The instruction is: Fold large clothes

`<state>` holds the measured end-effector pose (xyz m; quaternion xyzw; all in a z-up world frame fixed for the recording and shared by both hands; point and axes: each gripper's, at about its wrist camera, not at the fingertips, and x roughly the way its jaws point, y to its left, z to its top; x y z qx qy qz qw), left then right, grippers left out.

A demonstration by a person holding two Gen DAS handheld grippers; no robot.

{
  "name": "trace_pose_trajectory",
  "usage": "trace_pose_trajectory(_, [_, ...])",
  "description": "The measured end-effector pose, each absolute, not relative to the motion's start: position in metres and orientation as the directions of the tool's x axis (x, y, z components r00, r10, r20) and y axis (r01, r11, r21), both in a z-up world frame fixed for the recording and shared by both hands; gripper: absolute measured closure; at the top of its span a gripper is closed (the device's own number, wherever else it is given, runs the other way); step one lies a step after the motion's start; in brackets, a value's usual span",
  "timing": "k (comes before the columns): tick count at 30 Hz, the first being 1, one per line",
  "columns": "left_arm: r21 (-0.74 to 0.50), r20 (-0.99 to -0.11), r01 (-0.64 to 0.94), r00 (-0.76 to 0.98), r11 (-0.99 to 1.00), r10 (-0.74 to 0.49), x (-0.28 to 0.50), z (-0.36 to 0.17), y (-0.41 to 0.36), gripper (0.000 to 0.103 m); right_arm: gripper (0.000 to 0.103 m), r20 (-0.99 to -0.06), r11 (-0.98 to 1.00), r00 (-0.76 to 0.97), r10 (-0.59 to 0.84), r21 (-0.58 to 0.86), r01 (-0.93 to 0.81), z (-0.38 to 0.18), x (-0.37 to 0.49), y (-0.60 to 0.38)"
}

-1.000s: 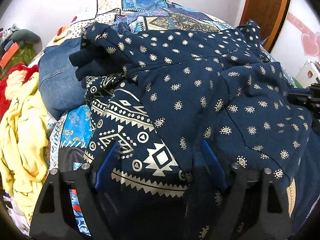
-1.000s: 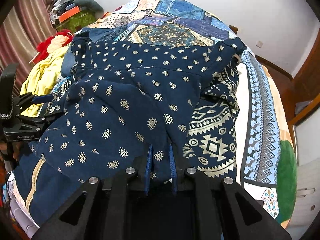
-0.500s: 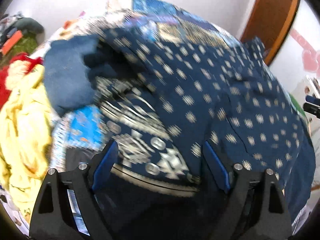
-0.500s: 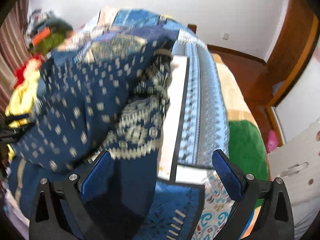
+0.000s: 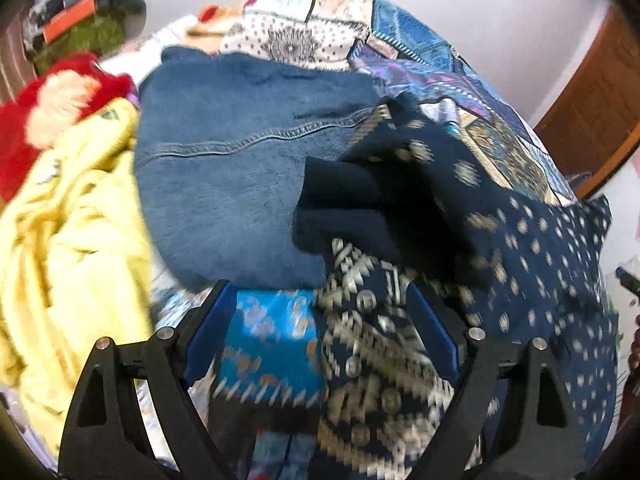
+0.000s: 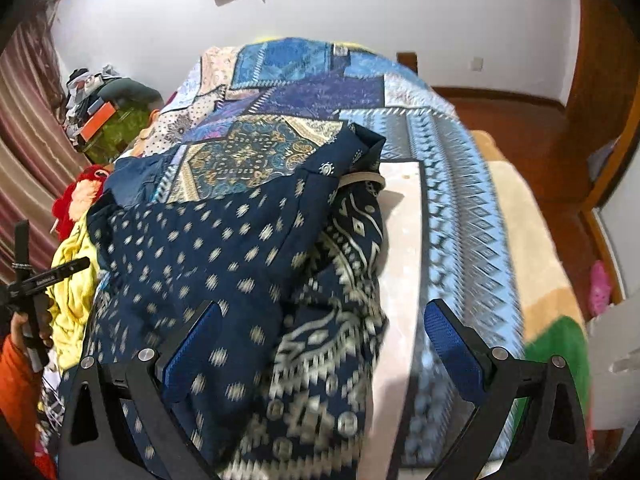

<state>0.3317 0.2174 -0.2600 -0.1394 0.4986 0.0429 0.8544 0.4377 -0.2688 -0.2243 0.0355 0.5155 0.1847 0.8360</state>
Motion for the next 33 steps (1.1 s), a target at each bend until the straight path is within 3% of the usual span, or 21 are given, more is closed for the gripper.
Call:
trace_pose_trajectory(7, [-0.346,-0.837,-0.222,0.511,0.912,-0.193,0.394,-0.295,0.226,0.016,0.003,-0.851,0.9,0.304,0.428,0.37,-0.232,-0.263,0.499,-0.255])
trace_pose_trajectory(9, [-0.38,-0.828,-0.213,0.513,0.9,-0.228,0.409,-0.303,0.226,0.015,0.007,-0.852,0.9,0.301,0.428,0.371,-0.229,-0.271,0.512,-0.249])
trace_pose_trajectory(11, [-0.404,-0.809,-0.198,0.533,0.893,-0.248,0.414,-0.303,0.224,0.016,0.02,-0.848,0.905,0.327,0.416,0.351,-0.241,-0.274,0.523,-0.24])
trace_pose_trajectory(12, [-0.413,-0.8,-0.184,0.541,0.892,-0.26,0.417,-0.302,0.222,0.02,0.024,-0.847,0.908,0.343,0.406,0.333,-0.253,-0.273,0.526,-0.235])
trace_pose_trajectory(14, [-0.408,-0.792,-0.168,0.554,0.897,-0.256,0.419,-0.299,0.217,0.028,0.041,-0.847,0.913,0.363,0.389,0.303,-0.273,-0.272,0.53,-0.228])
trace_pose_trajectory(15, [-0.39,-0.79,-0.155,0.562,0.908,-0.244,0.418,-0.296,0.213,0.035,0.049,-0.845,0.913,0.371,0.386,0.293,-0.283,-0.271,0.532,-0.225])
trace_pose_trajectory(16, [-0.368,-0.788,-0.135,0.571,0.92,-0.231,0.417,-0.292,0.209,0.047,0.065,-0.84,0.906,0.366,0.4,0.302,-0.297,-0.269,0.534,-0.221])
trace_pose_trajectory(17, [-0.361,-0.782,-0.111,0.578,0.926,-0.236,0.417,-0.288,0.205,0.056,0.072,-0.837,0.902,0.362,0.411,0.314,-0.298,-0.268,0.535,-0.221])
trace_pose_trajectory(18, [-0.355,-0.78,-0.092,0.577,0.931,-0.24,0.416,-0.284,0.2,0.071,0.073,-0.834,0.904,0.373,0.407,0.308,-0.297,-0.265,0.536,-0.219])
trace_pose_trajectory(21, [-0.255,-0.789,-0.102,0.597,0.962,-0.146,0.413,-0.267,0.191,0.078,0.079,-0.818,0.908,0.434,0.378,0.238,-0.344,-0.245,0.533,-0.204])
trace_pose_trajectory(28, [-0.203,-0.731,-0.173,0.682,0.964,-0.032,0.415,-0.214,0.216,0.08,0.081,-0.74,0.897,0.539,0.403,0.204,-0.391,-0.196,0.552,-0.177])
trace_pose_trajectory(33, [-0.206,-0.739,-0.252,0.673,0.946,0.019,0.442,-0.212,0.241,0.08,0.081,-0.744,0.911,0.555,0.372,0.179,-0.37,-0.205,0.587,-0.153])
